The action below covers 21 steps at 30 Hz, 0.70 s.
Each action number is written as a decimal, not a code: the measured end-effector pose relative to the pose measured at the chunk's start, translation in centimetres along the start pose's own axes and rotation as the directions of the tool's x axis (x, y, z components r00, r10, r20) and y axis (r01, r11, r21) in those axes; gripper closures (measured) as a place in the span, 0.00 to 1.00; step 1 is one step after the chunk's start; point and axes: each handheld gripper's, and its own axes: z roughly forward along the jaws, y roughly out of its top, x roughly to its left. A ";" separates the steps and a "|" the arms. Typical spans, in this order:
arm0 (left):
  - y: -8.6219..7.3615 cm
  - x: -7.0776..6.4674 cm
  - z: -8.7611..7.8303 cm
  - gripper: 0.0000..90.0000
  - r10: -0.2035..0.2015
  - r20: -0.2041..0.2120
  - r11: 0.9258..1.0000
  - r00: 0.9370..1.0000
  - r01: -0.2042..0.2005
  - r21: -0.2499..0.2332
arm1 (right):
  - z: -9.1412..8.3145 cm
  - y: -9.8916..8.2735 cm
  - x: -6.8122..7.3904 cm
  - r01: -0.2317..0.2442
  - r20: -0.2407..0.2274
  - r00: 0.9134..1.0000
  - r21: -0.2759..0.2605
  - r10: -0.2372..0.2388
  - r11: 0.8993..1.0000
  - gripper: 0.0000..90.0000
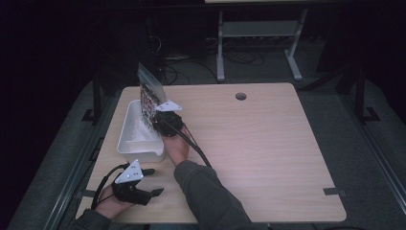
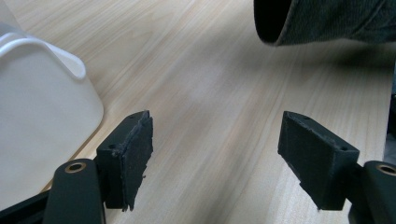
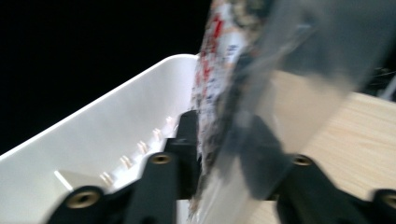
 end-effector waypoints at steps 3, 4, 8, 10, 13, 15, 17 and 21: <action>0.0 0.0 0.0 0.28 0.001 0.000 1.000 1.000 -0.001 0.001 | -0.2 -0.1 -0.6 -0.028 -0.036 0.999 0.003 0.028 1.000 0.60; 0.0 0.0 0.1 0.28 0.001 0.000 1.000 1.000 -0.001 0.000 | -0.2 -0.1 -0.8 -0.031 -0.048 0.998 0.001 0.031 1.000 0.59; 0.0 0.0 0.1 0.28 0.000 0.001 1.000 1.000 0.000 0.002 | -0.7 0.0 -1.3 -0.035 -0.081 0.996 0.002 0.035 0.999 0.51; 0.0 0.0 0.1 0.28 0.000 0.001 1.000 1.000 0.000 0.003 | -0.8 0.0 -1.4 -0.035 -0.088 0.995 0.001 0.035 0.999 0.49; 0.0 0.0 0.1 0.28 0.002 0.000 1.000 1.000 -0.002 0.002 | -1.2 0.2 -1.9 -0.048 -0.111 0.993 -0.001 0.048 0.999 0.46; 0.0 0.0 0.1 0.28 0.007 -0.002 1.000 1.000 -0.007 0.008 | -1.6 0.2 -2.2 -0.056 -0.125 0.991 -0.008 0.055 0.998 0.46; 0.0 0.0 0.1 0.28 0.008 -0.003 1.000 1.000 -0.008 0.008 | -1.9 0.3 -2.5 -0.067 -0.143 0.988 -0.008 0.065 0.998 0.45; 0.0 0.0 0.1 0.28 0.007 -0.004 1.000 1.000 -0.007 0.009 | -2.5 0.2 -3.1 -0.076 -0.163 0.984 -0.008 0.074 0.997 0.43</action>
